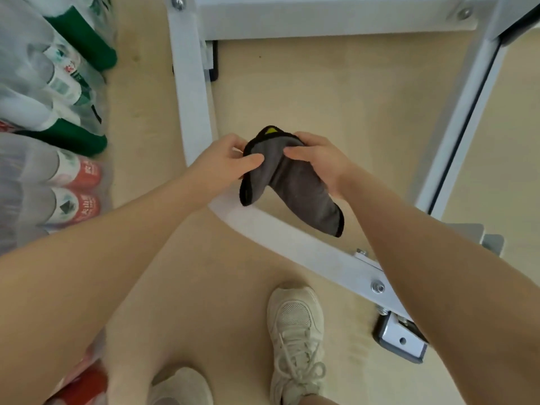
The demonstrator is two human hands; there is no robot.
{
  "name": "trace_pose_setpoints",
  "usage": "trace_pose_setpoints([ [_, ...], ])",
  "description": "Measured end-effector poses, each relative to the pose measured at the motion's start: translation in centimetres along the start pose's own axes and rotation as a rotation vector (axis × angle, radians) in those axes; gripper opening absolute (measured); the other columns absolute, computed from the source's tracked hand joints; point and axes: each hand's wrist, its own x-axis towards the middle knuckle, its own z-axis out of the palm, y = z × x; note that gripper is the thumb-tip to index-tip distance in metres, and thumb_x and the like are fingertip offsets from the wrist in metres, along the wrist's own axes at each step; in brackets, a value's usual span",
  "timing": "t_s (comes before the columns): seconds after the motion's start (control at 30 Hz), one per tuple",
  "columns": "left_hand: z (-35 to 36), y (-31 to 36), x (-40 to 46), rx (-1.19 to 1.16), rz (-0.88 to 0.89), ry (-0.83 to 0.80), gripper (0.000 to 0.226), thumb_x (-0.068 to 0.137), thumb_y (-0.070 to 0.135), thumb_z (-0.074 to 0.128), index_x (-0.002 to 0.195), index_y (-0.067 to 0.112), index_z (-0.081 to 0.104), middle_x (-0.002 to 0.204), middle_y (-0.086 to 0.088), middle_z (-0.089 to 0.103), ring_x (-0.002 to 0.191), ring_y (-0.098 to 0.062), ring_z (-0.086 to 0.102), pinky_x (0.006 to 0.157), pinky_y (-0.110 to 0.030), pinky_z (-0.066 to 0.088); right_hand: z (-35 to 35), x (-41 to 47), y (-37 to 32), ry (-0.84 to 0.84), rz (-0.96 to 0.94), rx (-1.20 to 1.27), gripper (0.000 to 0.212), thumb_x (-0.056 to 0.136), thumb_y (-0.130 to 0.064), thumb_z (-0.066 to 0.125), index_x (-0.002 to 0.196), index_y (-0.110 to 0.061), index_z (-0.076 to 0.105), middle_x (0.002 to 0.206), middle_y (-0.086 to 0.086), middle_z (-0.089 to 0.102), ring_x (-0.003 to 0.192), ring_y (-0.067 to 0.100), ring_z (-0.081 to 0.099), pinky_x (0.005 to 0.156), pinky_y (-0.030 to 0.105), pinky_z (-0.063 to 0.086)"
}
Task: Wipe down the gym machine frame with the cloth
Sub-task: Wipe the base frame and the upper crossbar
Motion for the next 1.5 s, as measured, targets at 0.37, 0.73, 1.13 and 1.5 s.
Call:
trace_pose_setpoints([
  [0.37,-2.3,3.6,1.4,-0.005,0.008,0.137,0.016,0.092,0.019,0.054,0.078,0.025,0.057,0.084,0.003,0.061,0.081,-0.015,0.057,0.085,-0.033,0.049,-3.2,2.5,-2.5,-0.050,-0.037,-0.123,0.012,0.077,-0.005,0.059,0.071,-0.014,0.053,0.072,0.000,0.055,0.071,0.016,0.052,0.066,0.026,0.040],
  [0.73,2.5,8.4,6.7,0.104,0.043,-0.081,0.014,0.095,0.021,0.049,0.082,0.022,0.054,0.083,0.003,0.058,0.080,-0.013,0.057,0.077,-0.027,0.051,-7.8,3.7,-1.0,0.267,0.082,-0.840,0.006,0.084,-0.011,0.055,0.088,-0.016,0.054,0.091,0.008,0.057,0.099,0.032,0.056,0.075,0.033,0.041],
  [1.13,13.2,15.3,13.0,-0.471,-0.196,-0.486,0.023,0.088,0.007,0.041,0.070,0.010,0.053,0.058,-0.001,0.057,0.054,-0.015,0.055,0.050,-0.019,0.044,-19.3,-5.9,-4.9,0.746,0.052,-0.377,0.009,0.084,-0.030,0.064,0.091,-0.024,0.066,0.083,-0.004,0.065,0.078,0.010,0.060,0.078,0.027,0.049],
  [1.5,17.6,10.5,12.3,0.762,0.134,-0.736,0.049,0.093,0.015,0.045,0.139,0.008,0.029,0.136,-0.014,0.043,0.120,-0.027,0.046,0.088,-0.027,0.038,-18.1,-7.9,1.1,0.695,0.904,-0.888,0.029,0.087,-0.023,0.061,0.107,-0.003,0.054,0.121,0.016,0.052,0.105,0.034,0.049,0.081,0.037,0.039],
])
